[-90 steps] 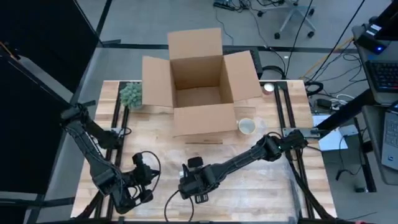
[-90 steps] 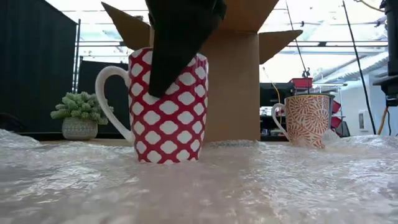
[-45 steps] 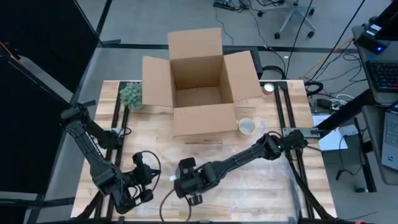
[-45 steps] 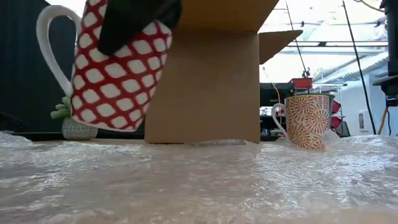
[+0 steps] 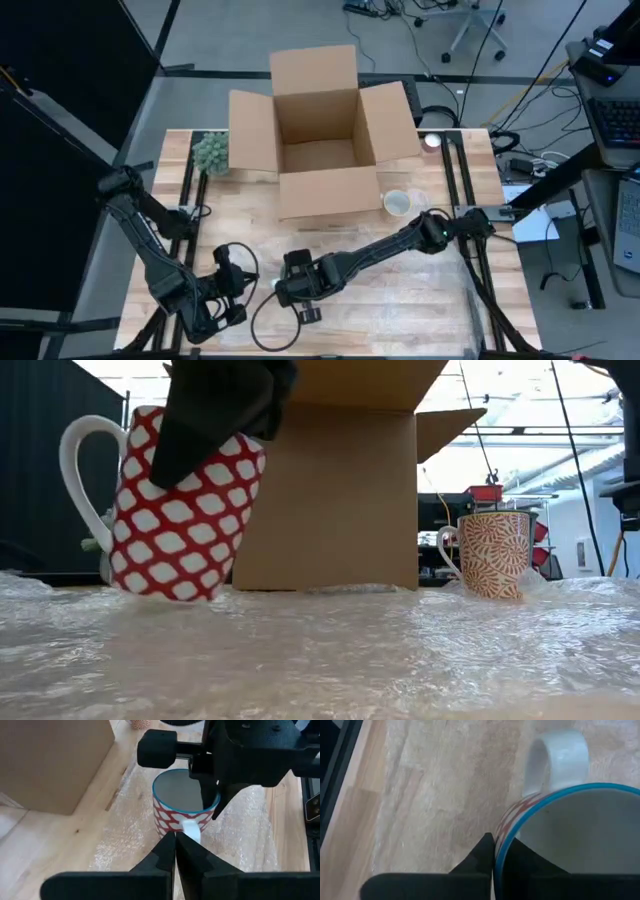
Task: Wrap mug
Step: Wrap the red cup in the bubble wrap
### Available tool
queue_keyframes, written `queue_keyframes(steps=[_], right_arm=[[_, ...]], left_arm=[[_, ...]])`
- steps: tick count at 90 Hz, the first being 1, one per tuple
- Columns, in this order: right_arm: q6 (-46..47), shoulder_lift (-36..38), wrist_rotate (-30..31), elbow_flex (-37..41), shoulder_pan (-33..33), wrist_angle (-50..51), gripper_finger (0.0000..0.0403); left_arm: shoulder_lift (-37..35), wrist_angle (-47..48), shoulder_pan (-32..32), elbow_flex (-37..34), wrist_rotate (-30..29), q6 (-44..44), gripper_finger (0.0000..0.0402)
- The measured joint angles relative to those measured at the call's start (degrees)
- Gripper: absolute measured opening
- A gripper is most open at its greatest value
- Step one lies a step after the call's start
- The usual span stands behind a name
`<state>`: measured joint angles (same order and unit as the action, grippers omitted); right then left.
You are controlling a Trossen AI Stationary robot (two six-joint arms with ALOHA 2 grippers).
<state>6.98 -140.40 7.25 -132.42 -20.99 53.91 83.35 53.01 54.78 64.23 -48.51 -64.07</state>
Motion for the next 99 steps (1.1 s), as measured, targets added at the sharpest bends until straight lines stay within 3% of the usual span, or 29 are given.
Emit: queue_keyframes(steps=[27,67,78,90,99], right_arm=[[1.8,-1.8,0.3,0.1,0.3,0.2,0.0045],[-1.5,0.1,0.2,-2.5,0.4,-0.8,0.0157],[-0.2,3.9,0.0,-2.5,0.4,2.1,0.0177],[4.7,9.2,-1.2,-2.6,0.1,13.1,0.0189],[6.2,11.9,1.1,-2.6,-1.5,19.7,0.0190]], left_arm=[[0.0,0.0,0.0,0.0,0.0,0.0,0.0000],[0.0,0.0,-0.9,0.0,0.2,1.6,0.0000],[0.0,0.4,-2.1,0.0,3.8,1.5,0.0000],[0.0,0.8,-2.8,0.0,10.3,1.0,0.0005],[0.0,2.8,-2.8,0.0,14.7,-1.6,0.0027]])
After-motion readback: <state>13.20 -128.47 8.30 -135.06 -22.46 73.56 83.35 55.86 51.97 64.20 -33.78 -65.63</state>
